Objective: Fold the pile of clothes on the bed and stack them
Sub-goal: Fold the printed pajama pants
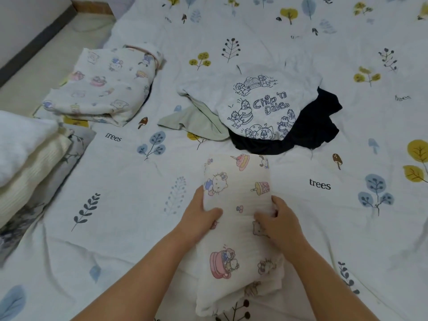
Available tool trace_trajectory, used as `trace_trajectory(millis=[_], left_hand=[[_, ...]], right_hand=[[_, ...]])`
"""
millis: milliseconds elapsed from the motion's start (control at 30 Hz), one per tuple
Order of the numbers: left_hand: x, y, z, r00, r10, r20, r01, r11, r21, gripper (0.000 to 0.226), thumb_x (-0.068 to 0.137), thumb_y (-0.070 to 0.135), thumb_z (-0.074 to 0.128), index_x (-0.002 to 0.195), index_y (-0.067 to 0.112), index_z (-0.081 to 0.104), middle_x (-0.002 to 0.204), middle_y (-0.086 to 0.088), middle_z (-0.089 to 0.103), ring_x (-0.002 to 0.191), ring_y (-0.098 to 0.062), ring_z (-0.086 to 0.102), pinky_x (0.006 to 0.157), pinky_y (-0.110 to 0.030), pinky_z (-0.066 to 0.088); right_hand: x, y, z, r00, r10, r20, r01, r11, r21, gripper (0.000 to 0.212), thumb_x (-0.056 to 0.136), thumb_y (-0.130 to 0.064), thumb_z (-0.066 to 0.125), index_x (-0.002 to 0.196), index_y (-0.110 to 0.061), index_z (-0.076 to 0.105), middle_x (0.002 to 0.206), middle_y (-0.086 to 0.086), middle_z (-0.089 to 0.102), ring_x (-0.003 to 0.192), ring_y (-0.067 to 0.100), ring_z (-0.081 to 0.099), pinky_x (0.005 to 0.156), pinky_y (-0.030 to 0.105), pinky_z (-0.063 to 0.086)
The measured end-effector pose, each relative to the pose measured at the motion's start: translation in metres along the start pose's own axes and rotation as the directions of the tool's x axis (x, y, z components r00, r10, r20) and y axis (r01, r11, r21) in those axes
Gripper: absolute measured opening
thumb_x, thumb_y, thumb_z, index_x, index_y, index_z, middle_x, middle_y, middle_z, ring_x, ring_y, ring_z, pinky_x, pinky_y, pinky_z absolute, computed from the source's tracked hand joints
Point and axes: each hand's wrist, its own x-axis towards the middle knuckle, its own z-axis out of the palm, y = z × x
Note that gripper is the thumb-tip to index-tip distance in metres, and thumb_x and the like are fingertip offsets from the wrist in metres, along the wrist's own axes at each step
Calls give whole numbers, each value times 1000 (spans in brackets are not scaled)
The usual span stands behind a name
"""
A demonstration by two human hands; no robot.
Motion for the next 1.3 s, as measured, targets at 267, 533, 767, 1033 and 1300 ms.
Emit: trace_trajectory(millis=[267,533,767,1033,1300], left_hand=[[-22,17,-12,983,126,-132,-136,988,-71,61,84,7,60,133,39,39,128,8,56,110,-13,58,96,-41,49],[-39,82,-77,941,228,-251,-226,973,36,75,87,9,61,144,37,23,139,9,46,124,-13,48,107,-40,39],[-21,152,-178,900,320,-296,-285,946,156,70,87,12,62,142,38,29,136,15,41,127,-11,42,109,-38,35],[47,207,-309,896,368,-249,-268,895,357,67,89,14,60,146,29,26,143,1,43,126,-23,47,107,-38,38],[143,218,-402,942,252,-220,-189,944,271,75,81,-7,55,142,30,33,105,-1,60,76,-15,60,68,-21,52]], right_hand=[[-26,-22,-7,997,-78,-8,79,980,182,37,83,-12,63,115,-24,51,96,-4,62,88,17,62,79,36,53],[-41,-108,-5,970,-239,43,217,932,289,41,84,-9,62,122,-22,50,102,-4,62,91,13,62,74,23,54],[-32,-215,29,929,-359,92,306,883,356,42,83,3,56,111,-28,54,92,-11,63,72,-5,61,51,6,45],[24,-326,118,918,-394,39,353,858,373,34,84,-6,59,107,-30,51,93,-12,60,83,2,58,64,19,48],[117,-391,204,898,-439,23,403,844,354,37,84,-5,58,117,-22,52,91,-13,60,80,1,57,65,12,49]])
